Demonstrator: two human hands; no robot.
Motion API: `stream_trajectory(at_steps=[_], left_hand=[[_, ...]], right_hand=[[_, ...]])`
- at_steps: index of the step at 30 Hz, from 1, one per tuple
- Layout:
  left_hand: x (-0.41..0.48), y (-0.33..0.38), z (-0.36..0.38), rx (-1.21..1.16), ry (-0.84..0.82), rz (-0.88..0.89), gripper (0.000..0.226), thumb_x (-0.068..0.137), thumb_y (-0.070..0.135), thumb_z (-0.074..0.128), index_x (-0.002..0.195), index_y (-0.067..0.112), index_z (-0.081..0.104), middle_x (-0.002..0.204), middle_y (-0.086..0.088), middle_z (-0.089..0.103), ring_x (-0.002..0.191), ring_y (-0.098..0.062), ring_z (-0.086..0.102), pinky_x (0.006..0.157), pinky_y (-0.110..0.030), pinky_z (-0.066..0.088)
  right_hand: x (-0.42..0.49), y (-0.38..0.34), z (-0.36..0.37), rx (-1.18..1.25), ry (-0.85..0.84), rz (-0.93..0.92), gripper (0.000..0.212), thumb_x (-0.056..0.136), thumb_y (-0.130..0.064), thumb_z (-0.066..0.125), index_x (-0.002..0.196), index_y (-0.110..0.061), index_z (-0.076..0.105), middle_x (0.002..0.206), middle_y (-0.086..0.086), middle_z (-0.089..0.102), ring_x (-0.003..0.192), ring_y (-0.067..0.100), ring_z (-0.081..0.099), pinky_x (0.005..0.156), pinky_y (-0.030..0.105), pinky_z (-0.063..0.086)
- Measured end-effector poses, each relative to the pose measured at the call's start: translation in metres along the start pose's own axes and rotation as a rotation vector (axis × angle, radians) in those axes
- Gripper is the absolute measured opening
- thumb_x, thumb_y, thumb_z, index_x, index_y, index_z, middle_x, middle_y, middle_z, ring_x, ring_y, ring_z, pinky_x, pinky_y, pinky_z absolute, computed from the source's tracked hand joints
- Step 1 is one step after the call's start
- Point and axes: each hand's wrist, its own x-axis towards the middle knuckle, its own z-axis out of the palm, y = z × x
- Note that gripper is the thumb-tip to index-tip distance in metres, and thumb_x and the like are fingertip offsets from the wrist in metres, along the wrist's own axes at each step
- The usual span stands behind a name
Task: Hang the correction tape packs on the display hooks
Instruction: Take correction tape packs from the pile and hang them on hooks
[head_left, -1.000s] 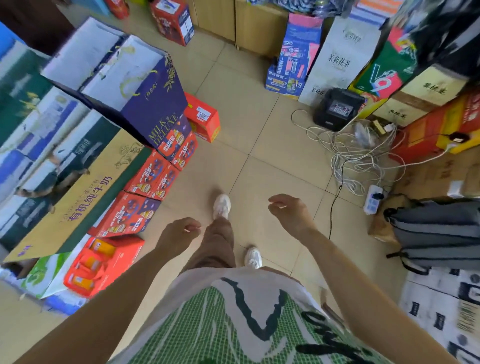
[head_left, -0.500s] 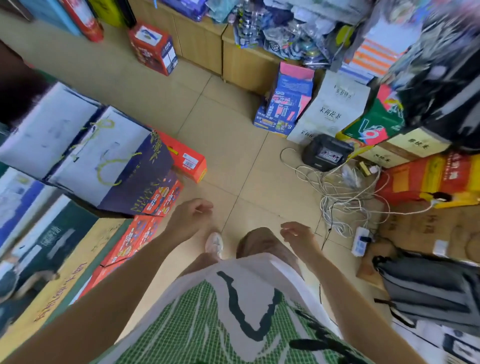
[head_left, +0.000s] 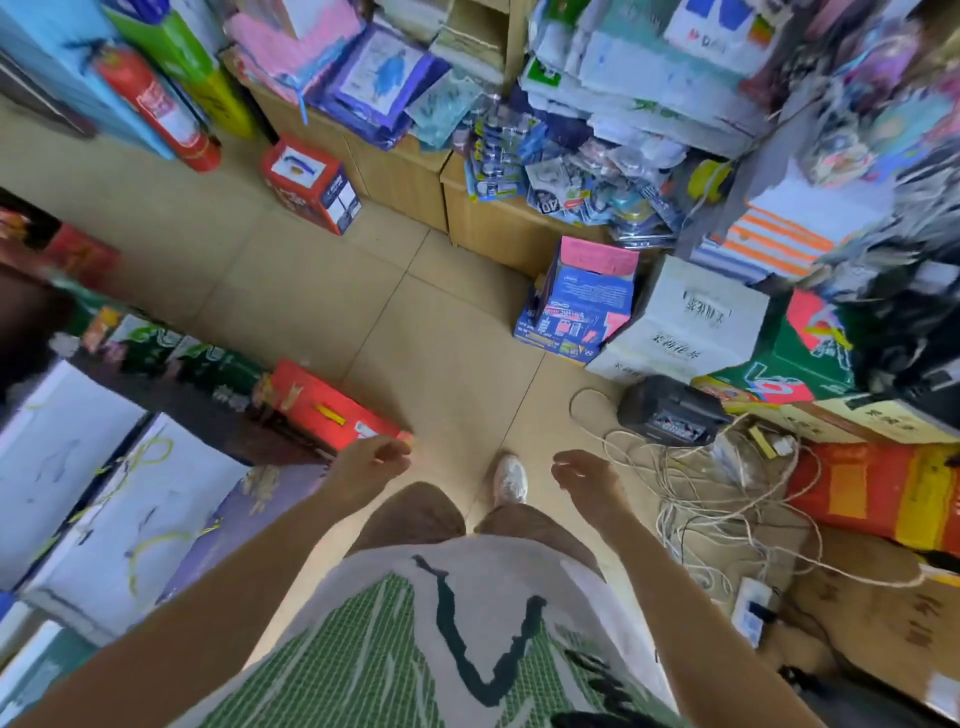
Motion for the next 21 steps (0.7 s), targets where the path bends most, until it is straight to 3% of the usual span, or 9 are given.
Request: stream_trajectory(at_steps=[3, 7, 10, 12, 13, 16, 19, 21], left_hand=[[0.03, 0.01, -0.021, -0.028, 0.046, -0.082, 0.012, 0.088, 0.013, 0.074, 0.098, 0.02, 0.075, 0.08, 0.003, 0.071, 0.091, -0.025, 0.071, 0.087, -0.034, 0.05], [0.071, 0.012, -0.055, -0.063, 0.028, -0.151, 0.024, 0.087, 0.009, 0.073, 0.081, 0.032, 0.069, 0.072, 0.011, 0.071, 0.078, -0.02, 0.068, 0.086, -0.043, 0.054], [0.114, 0.019, -0.082, -0.12, 0.023, -0.15, 0.025, 0.088, 0.008, 0.072, 0.08, 0.031, 0.068, 0.061, 0.019, 0.068, 0.061, 0.0, 0.062, 0.072, -0.037, 0.051], [0.148, 0.03, -0.105, -0.123, 0.016, -0.105, 0.011, 0.087, 0.015, 0.073, 0.084, 0.025, 0.07, 0.067, 0.026, 0.07, 0.063, 0.008, 0.061, 0.071, -0.03, 0.047], [0.166, 0.037, -0.117, -0.116, 0.008, -0.085, 0.005, 0.086, 0.018, 0.073, 0.09, 0.021, 0.072, 0.076, 0.021, 0.073, 0.069, 0.006, 0.063, 0.074, -0.028, 0.045], [0.217, 0.06, -0.155, -0.119, 0.002, -0.085, 0.015, 0.09, 0.01, 0.069, 0.104, 0.011, 0.074, 0.096, -0.002, 0.074, 0.087, -0.015, 0.065, 0.075, -0.024, 0.041], [0.266, 0.098, -0.195, -0.103, -0.015, -0.018, 0.006, 0.091, 0.017, 0.067, 0.093, 0.016, 0.072, 0.087, 0.005, 0.071, 0.088, -0.02, 0.066, 0.07, -0.026, 0.045], [0.296, 0.13, -0.218, -0.063, -0.033, 0.037, 0.007, 0.092, 0.021, 0.064, 0.087, 0.024, 0.068, 0.081, 0.012, 0.067, 0.08, -0.011, 0.062, 0.067, -0.021, 0.043]], right_hand=[[0.048, -0.065, -0.008, -0.013, -0.003, -0.074, 0.019, 0.087, -0.014, 0.07, 0.086, -0.033, 0.069, 0.077, -0.008, 0.067, 0.073, 0.012, 0.059, 0.074, 0.025, 0.043], [0.098, -0.152, -0.013, -0.052, -0.031, -0.136, 0.012, 0.09, -0.023, 0.067, 0.096, -0.034, 0.069, 0.081, -0.019, 0.064, 0.069, -0.003, 0.055, 0.059, 0.004, 0.038], [0.139, -0.2, -0.008, -0.08, -0.061, -0.142, 0.017, 0.091, -0.026, 0.065, 0.107, -0.029, 0.071, 0.096, -0.012, 0.067, 0.072, -0.001, 0.057, 0.055, 0.005, 0.039], [0.163, -0.229, -0.004, -0.086, -0.059, -0.137, 0.02, 0.091, -0.024, 0.065, 0.11, -0.026, 0.071, 0.102, -0.007, 0.069, 0.078, 0.004, 0.059, 0.059, 0.008, 0.04], [0.175, -0.241, -0.002, -0.097, -0.053, -0.123, 0.02, 0.091, -0.023, 0.066, 0.111, -0.025, 0.071, 0.103, -0.005, 0.069, 0.083, 0.007, 0.06, 0.064, 0.012, 0.041], [0.204, -0.27, -0.001, -0.104, -0.011, -0.073, 0.015, 0.09, -0.021, 0.067, 0.104, -0.025, 0.071, 0.1, -0.001, 0.07, 0.091, 0.017, 0.062, 0.072, 0.024, 0.041], [0.229, -0.296, -0.006, -0.104, 0.02, -0.01, 0.014, 0.091, -0.019, 0.067, 0.103, -0.022, 0.072, 0.092, 0.001, 0.068, 0.083, 0.017, 0.058, 0.065, 0.02, 0.04], [0.24, -0.309, -0.016, -0.103, 0.037, 0.028, 0.016, 0.092, -0.017, 0.066, 0.107, -0.018, 0.071, 0.093, 0.002, 0.068, 0.083, 0.017, 0.058, 0.067, 0.022, 0.04]])
